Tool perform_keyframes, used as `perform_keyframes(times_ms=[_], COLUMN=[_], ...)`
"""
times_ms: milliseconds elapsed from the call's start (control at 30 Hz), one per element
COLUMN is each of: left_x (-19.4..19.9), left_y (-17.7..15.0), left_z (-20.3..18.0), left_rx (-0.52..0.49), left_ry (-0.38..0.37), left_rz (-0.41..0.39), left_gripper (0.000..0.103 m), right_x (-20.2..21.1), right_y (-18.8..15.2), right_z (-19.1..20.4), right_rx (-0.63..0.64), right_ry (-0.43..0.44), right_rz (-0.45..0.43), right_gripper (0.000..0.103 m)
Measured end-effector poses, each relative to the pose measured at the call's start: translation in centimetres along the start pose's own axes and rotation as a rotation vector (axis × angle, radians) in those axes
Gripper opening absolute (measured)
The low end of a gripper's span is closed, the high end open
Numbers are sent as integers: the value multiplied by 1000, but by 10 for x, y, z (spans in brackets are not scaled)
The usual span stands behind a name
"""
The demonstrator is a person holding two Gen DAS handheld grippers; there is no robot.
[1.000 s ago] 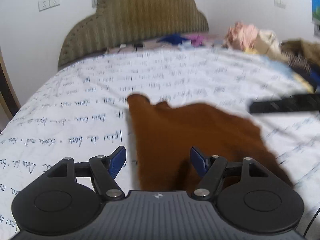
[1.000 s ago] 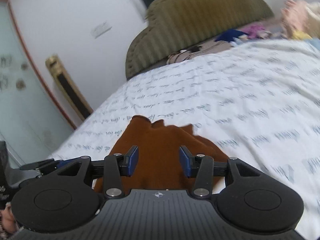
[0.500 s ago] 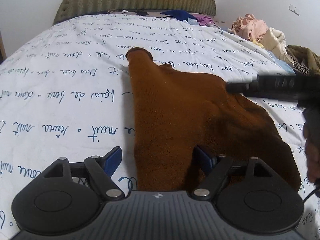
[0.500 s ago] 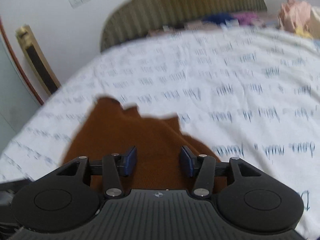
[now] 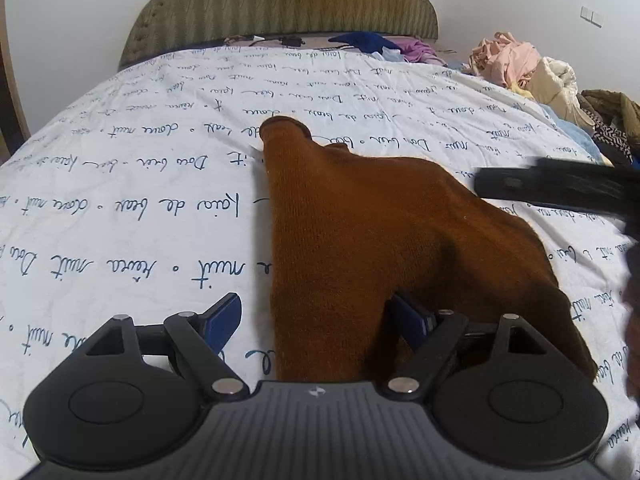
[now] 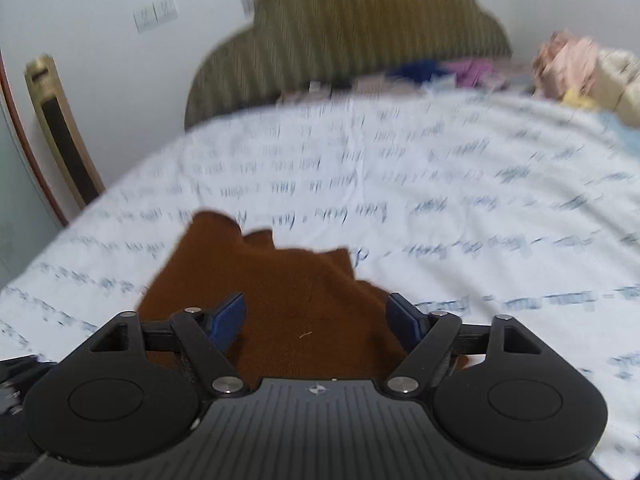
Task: Fold small clothes
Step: 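Open both grippers and withdraw from the folded sweater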
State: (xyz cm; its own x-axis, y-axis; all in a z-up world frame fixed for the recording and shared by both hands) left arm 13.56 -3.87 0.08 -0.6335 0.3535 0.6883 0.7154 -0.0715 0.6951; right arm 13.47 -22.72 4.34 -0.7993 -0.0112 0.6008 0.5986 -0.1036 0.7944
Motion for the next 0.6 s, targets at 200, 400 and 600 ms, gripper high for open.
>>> perform_keyframes(times_ms=[200, 400, 600], left_x=[23, 51, 83], left_y=[-16, -32, -43], left_z=[-4, -8, -18], left_rx=[-5, -29, -67], left_ry=[22, 43, -41], left_rz=[-30, -77, -149], left_gripper=[82, 82, 82], right_x=[62, 100, 108], right_y=[-48, -91, -111], right_z=[-10, -15, -5], right_rx=[-24, -74, -46], right_ry=[-23, -69, -69], right_rz=[-82, -125, -98], right_gripper=[94, 98, 98])
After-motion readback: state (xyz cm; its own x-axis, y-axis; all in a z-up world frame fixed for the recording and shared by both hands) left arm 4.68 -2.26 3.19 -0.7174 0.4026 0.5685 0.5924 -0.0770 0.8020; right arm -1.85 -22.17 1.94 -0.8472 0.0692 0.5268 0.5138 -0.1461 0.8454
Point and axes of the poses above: each gripper's, at about its wrist camera, not at the fingertips, and x roughly against the way its jaws point, z to its left, y to its top, the point moved 6 cm from there along -x, roughly the way its jaws point, and after that the axes turned 12 degrees about -y, right-handed, at the moved point
